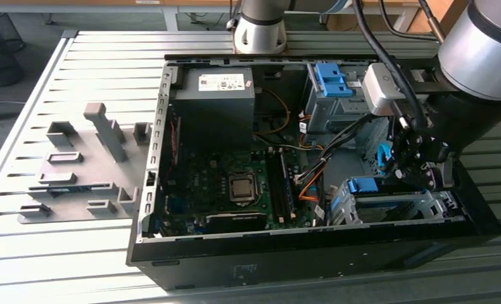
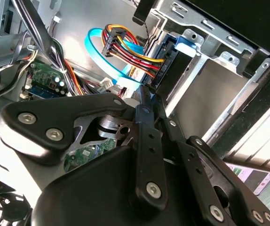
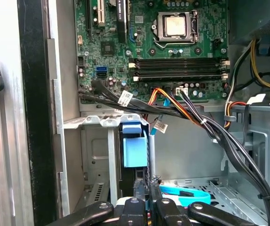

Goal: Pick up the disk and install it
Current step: 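Insert the second disk wire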

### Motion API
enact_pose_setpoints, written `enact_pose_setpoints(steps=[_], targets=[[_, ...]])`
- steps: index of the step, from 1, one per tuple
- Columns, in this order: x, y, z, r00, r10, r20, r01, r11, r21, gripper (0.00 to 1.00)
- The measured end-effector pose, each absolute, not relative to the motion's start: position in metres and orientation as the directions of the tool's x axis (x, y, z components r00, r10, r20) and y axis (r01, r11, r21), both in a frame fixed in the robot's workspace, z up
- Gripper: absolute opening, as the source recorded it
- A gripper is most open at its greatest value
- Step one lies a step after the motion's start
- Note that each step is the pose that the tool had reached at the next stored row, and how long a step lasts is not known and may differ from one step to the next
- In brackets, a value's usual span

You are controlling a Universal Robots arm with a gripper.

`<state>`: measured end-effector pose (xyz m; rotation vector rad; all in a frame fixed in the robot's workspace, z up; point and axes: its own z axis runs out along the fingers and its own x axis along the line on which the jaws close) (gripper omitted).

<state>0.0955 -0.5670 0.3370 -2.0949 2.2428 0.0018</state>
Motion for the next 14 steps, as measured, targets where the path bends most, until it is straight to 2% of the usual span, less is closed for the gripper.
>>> enact_pose_setpoints(steps=[14], targets=[[0.0956,-0.5670,0.3328,-0.067,-0.996,-0.054,-0.996,0.070,-0.049,0.16]])
